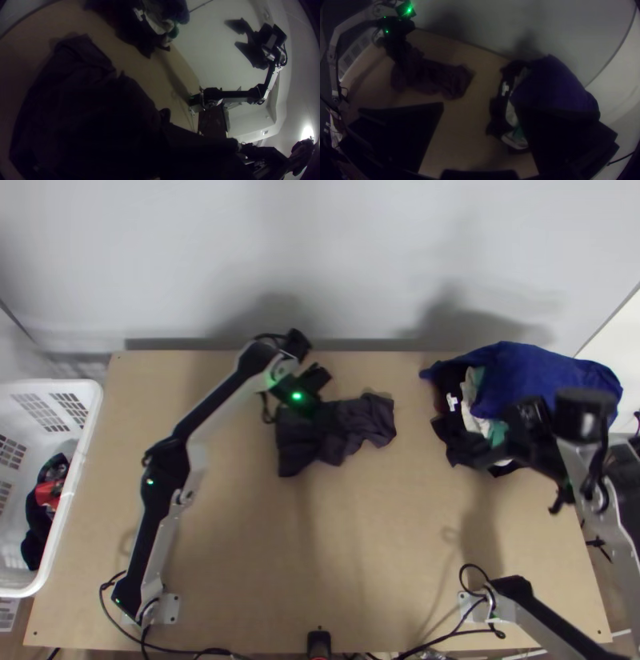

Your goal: Fold the t-shirt

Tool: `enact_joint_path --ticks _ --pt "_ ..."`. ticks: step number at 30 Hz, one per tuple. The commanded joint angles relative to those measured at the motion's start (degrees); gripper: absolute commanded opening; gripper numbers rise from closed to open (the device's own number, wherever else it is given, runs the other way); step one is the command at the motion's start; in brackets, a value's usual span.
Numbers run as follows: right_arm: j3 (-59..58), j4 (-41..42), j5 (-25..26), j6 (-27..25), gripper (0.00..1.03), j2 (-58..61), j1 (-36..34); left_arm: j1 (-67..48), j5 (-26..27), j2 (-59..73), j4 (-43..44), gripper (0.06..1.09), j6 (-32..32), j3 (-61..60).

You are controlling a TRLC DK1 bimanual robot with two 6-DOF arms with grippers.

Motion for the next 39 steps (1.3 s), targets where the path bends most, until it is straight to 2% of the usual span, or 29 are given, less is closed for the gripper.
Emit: enact_joint_path --ticks 1,3,8,11,12,13,14,15,16,21,24,27,29,32,33,39 --pt "-10.44 -0.12 -0.06 1.85 0.99 -9.13 -5.47 -4.83 1.76 6.23 19.79 0.1 -11.8 1.63" --pt "-11.49 -0.21 -0.06 2.12 0.99 -10.1 -5.82 -4.57 1.67 7.55 25.59 0.1 -14.43 1.54" --pt "-14.13 -0.39 0.03 1.77 0.99 -11.86 -6.0 -3.34 1.67 11.94 46.68 0.1 -30.43 1.54" --pt "-15.36 -0.39 -0.06 1.77 0.99 -12.56 -6.0 -4.13 1.5 14.14 50.37 0.1 -31.84 1.54" --pt "-15.54 -0.39 -0.06 1.85 0.99 -12.56 -6.08 -4.48 1.59 14.75 50.37 0.15 -31.84 1.45" --pt "-15.45 -0.39 -0.06 1.85 0.99 -12.47 -6.17 -4.65 1.59 15.19 50.11 0.34 -31.84 0.93" --pt "-15.27 -0.39 -0.06 1.85 0.99 -12.39 -6.17 -4.83 1.76 15.37 49.93 0.61 -31.84 0.22" --pt "-15.01 -0.39 -0.06 1.77 0.99 -12.12 -6.17 -4.92 2.03 15.28 49.85 0.94 -31.75 -0.65" --pt "-14.74 -0.39 -0.06 1.77 0.99 -12.03 -6.17 -4.92 3.7 15.11 49.85 1.04 -31.57 -1.53" --pt "-15.54 -0.39 -0.06 1.94 0.99 -11.77 -6.0 -5.62 12.4 14.23 47.91 1.04 -32.36 -2.06" --pt "-15.8 -0.39 -0.15 2.03 0.99 -11.86 -5.82 -5.45 15.56 13.35 48.44 1.04 -36.58 -1.8" --pt "-15.27 -0.47 -0.15 1.85 0.99 -11.77 -5.64 -3.6 15.47 13.08 47.91 1.04 -39.13 -1.97" --pt "-15.1 -0.65 -0.15 1.85 0.99 -11.77 -5.56 -1.49 15.56 13.52 44.4 1.04 -40.98 -2.32" --pt "-15.27 -0.65 -0.15 1.77 0.99 -11.86 -5.29 1.32 16.09 11.59 40.09 1.04 -38.34 -5.66" --pt "-15.27 -0.65 -0.15 1.77 0.99 -11.95 -5.21 2.2 18.37 11.68 39.56 1.04 -38.43 -5.58" --pt "-15.01 -0.65 -0.24 1.85 0.99 -11.86 -5.03 4.57 18.37 12.64 37.19 1.04 -36.76 -2.32"
